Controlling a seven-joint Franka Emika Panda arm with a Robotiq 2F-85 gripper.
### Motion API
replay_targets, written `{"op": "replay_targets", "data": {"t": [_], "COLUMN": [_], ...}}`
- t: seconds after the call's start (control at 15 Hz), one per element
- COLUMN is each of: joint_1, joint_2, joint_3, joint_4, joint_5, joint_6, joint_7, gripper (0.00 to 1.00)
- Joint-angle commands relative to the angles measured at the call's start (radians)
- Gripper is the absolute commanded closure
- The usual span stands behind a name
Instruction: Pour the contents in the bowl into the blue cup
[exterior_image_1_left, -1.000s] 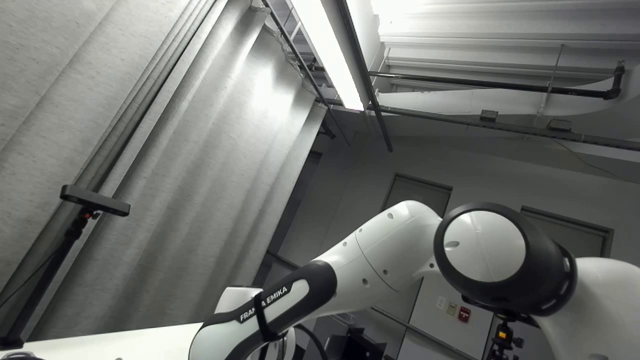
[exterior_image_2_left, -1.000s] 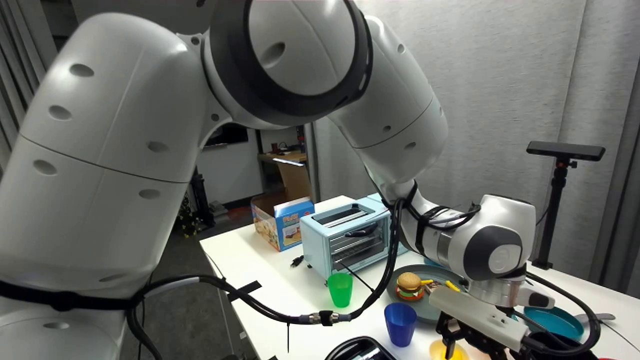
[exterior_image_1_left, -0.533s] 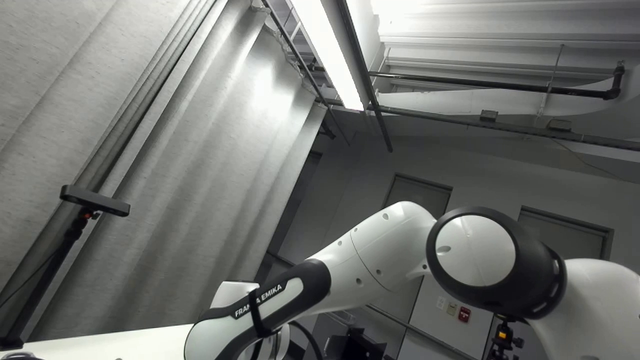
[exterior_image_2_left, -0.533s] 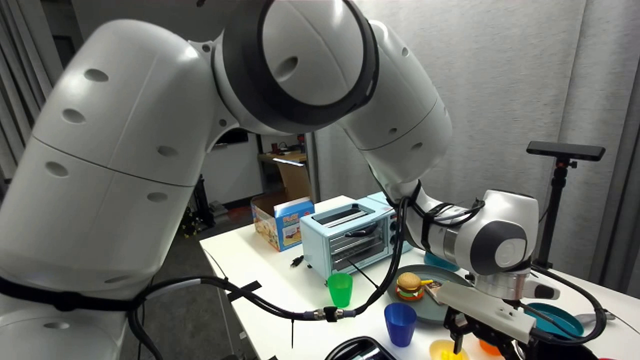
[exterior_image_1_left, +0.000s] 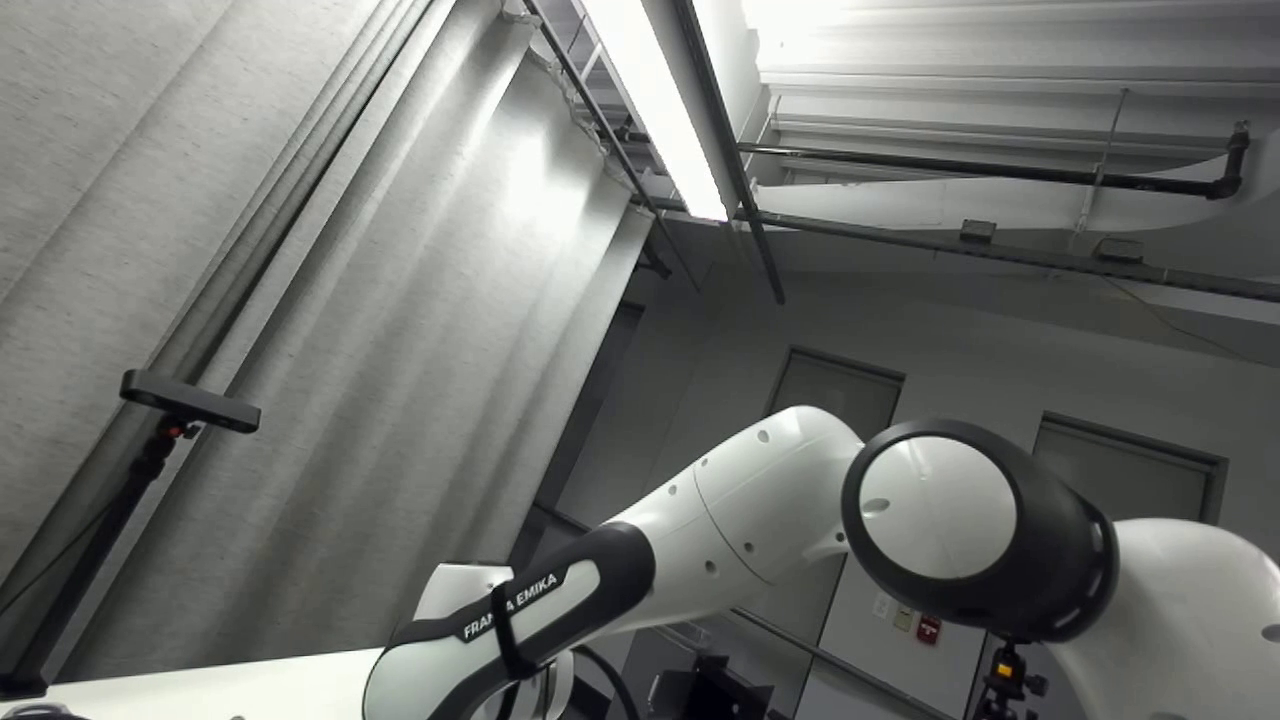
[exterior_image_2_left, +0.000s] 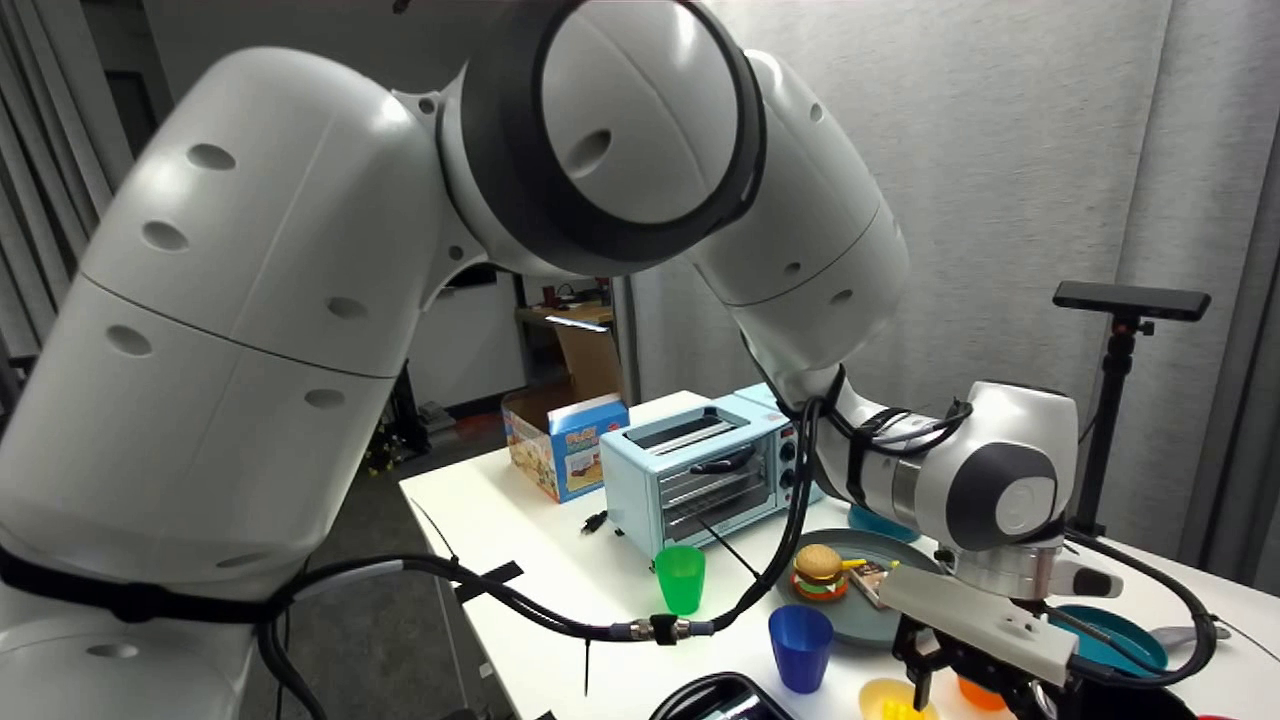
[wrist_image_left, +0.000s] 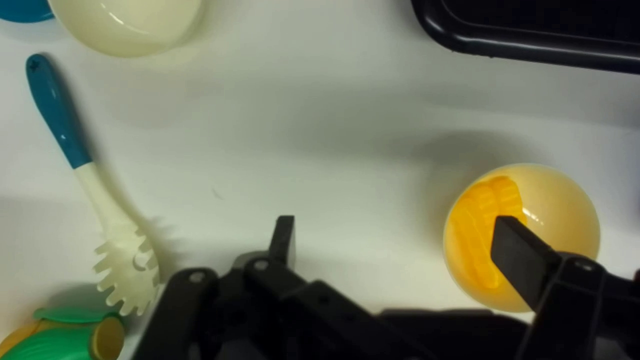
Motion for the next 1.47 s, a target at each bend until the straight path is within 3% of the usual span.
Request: {"op": "replay_targets", "data": {"t": [0.0, 0.67, 1.4], "joint_1": [-0.013, -0.024, 0.009], "joint_2": [0.000, 0.020, 0.083], "joint_3": [0.014, 0.019, 0.060], "joint_4": [0.003, 0.035, 0.015], "joint_5": [-0.011, -0.010, -0.012], "joint_6": [-0.003, -0.007, 0.041], "joint_7": [0.007, -0.021, 0.012], "gripper": [0.00, 0.00, 0.00]}}
